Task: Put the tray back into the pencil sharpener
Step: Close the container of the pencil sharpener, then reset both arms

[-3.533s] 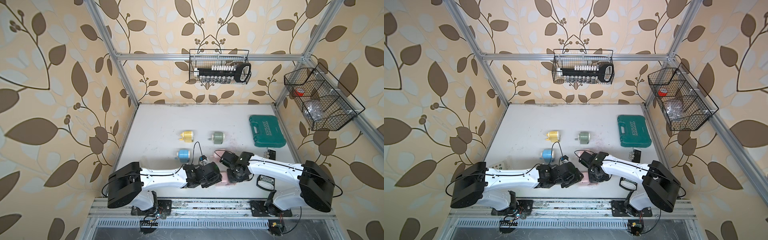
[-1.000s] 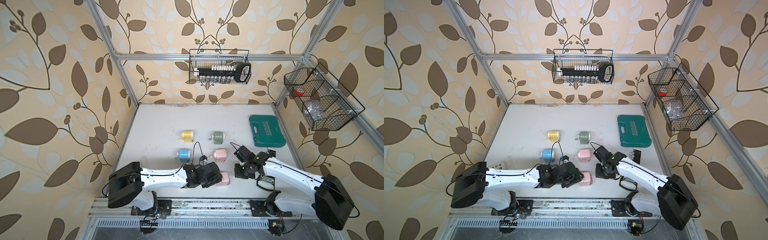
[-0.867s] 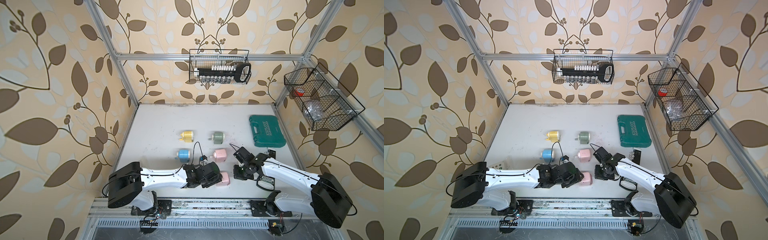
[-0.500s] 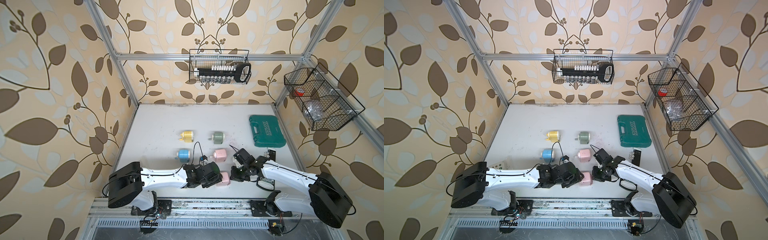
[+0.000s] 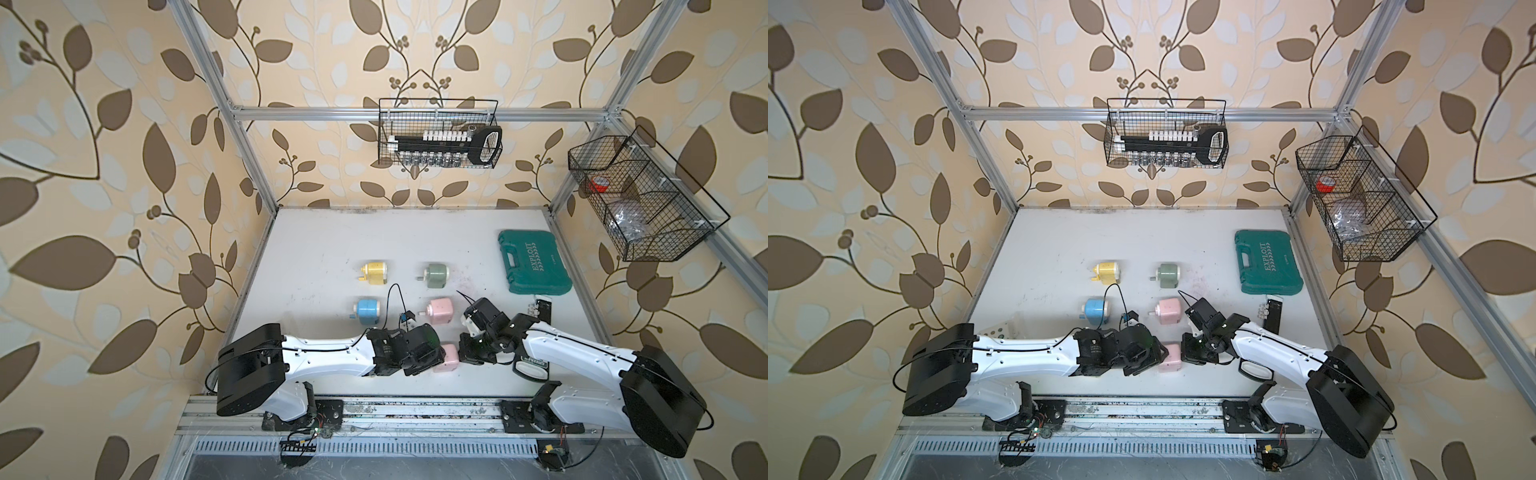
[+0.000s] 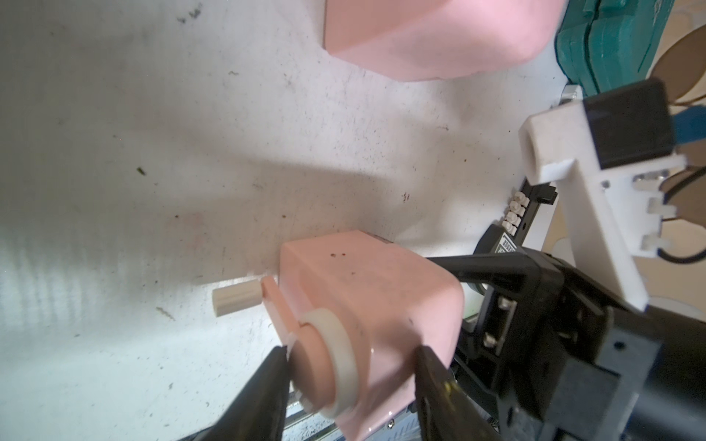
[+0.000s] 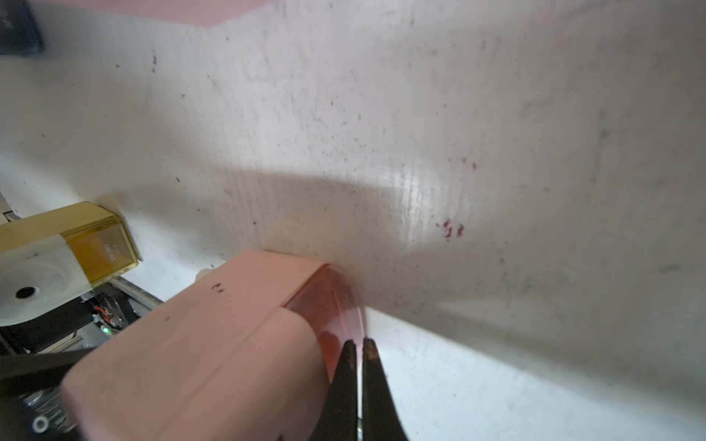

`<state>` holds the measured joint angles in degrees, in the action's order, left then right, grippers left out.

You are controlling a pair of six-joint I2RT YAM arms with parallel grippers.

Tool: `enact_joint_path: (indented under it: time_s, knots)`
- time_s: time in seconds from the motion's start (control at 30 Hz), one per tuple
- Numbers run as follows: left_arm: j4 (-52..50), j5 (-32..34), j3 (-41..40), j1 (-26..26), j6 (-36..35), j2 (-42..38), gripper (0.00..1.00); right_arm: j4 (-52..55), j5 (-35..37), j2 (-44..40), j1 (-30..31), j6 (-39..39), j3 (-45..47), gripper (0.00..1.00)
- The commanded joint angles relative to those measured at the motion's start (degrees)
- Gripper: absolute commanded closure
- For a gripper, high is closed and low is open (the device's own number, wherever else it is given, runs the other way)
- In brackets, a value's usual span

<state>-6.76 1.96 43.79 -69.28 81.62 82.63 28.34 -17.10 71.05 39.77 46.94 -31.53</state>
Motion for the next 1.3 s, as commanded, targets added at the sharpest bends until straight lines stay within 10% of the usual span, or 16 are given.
enact_joint_path:
  time_s: [0.0, 0.77, 0.9, 1.0, 1.27]
  knots:
    - [-6.06, -1.8, -1.61, 0.26, 0.03, 4.12, 0.47, -4.48, -3.8, 0.75, 2.76, 2.56, 0.17, 1.0]
    - [-21.84, 8.58, 10.07, 1.38, -10.02, -5.74, 0.21, 24.11, 28.95, -10.06, 1.27, -7.57, -16.1, 0.94]
    - [-25.58, 10.85, 12.4, 6.02, -16.32, -8.84, 0.21, 22.92, 35.63, -13.26, 1.28, -10.4, -18.96, 0.9]
    - [-26.72, 11.49, 14.22, 12.86, -24.68, -11.41, 0.22, 18.84, 43.75, -17.31, 1.06, -10.45, -17.33, 0.68]
    - [-28.41, 18.54, 21.15, 31.14, -49.95, -14.59, 0.21, -11.69, 62.81, -21.98, -2.62, -31.9, -6.37, 0.8]
